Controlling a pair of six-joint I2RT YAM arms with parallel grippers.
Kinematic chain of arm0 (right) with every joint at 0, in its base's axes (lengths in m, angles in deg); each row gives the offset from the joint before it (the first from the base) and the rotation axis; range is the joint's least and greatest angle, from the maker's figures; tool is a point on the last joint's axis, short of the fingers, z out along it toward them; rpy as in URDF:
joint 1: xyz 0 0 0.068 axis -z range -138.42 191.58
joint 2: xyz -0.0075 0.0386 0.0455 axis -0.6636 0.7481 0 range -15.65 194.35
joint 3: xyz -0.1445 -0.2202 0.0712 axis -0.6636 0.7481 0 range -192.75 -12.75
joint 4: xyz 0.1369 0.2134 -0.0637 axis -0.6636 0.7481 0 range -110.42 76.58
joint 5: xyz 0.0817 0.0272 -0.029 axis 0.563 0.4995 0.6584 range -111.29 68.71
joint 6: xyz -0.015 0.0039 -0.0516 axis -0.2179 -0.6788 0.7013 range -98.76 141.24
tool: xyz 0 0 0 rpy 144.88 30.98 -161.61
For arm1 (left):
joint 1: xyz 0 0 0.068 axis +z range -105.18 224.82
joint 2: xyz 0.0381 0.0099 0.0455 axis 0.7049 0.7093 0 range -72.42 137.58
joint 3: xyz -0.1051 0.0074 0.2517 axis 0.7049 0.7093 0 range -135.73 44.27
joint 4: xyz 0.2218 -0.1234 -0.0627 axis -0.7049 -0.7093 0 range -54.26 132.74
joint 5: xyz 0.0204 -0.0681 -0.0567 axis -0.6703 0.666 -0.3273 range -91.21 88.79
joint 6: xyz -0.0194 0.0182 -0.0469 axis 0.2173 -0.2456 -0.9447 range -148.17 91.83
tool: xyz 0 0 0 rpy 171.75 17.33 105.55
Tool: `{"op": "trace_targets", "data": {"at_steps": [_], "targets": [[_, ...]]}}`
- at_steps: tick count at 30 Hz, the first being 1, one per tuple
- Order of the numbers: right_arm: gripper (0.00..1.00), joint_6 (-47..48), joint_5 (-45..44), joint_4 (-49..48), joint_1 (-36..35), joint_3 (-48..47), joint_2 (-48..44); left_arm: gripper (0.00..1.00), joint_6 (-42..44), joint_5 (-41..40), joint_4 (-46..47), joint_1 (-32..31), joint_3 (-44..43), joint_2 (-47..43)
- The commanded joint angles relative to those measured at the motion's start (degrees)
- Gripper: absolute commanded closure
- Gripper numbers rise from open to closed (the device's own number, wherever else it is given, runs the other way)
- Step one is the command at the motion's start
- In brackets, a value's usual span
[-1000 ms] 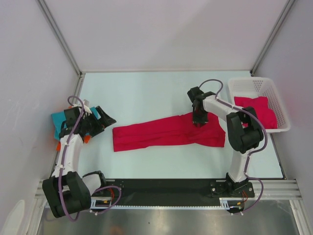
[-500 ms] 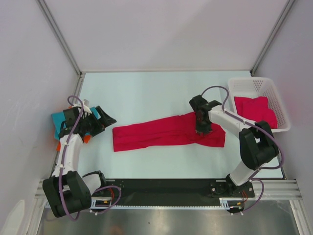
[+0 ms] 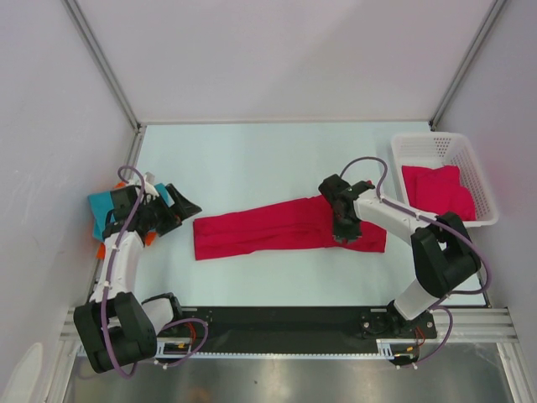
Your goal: Fold and stack the t-shirts
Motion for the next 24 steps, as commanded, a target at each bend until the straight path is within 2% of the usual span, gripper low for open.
{"op": "trace_targets", "data": {"at_steps": [1,6,10,13,18,24], "targets": [[0.75,-1.61,-2.09,0.94,-0.46,-3.00,-2.56,0.00,0.10,1.69,2.27,0.50,0.42,-0.57],[0.68,-0.82,-2.72,-1.60,1.99,-6.87,0.43,0.00,-0.25,2.39,2.54,0.50,-0.72,0.93],[0.65,-0.56,-1.75,-4.51,6.99,-9.95,4.64,0.00,-0.34,2.66,2.54,0.50,-2.13,1.98],[0.64,-1.26,-5.60,-3.38,7.97,-12.76,7.46,0.00,-0.17,1.87,2.36,0.58,-2.66,1.98],[0.63,-3.28,-7.20,-6.26,12.54,-9.44,8.69,0.00,-0.95,2.48,3.76,0.50,-2.22,3.30],[0.64,-5.39,-7.81,-8.90,14.47,-6.88,10.00,0.00,-1.92,2.74,5.00,0.50,-2.92,4.97]]}}
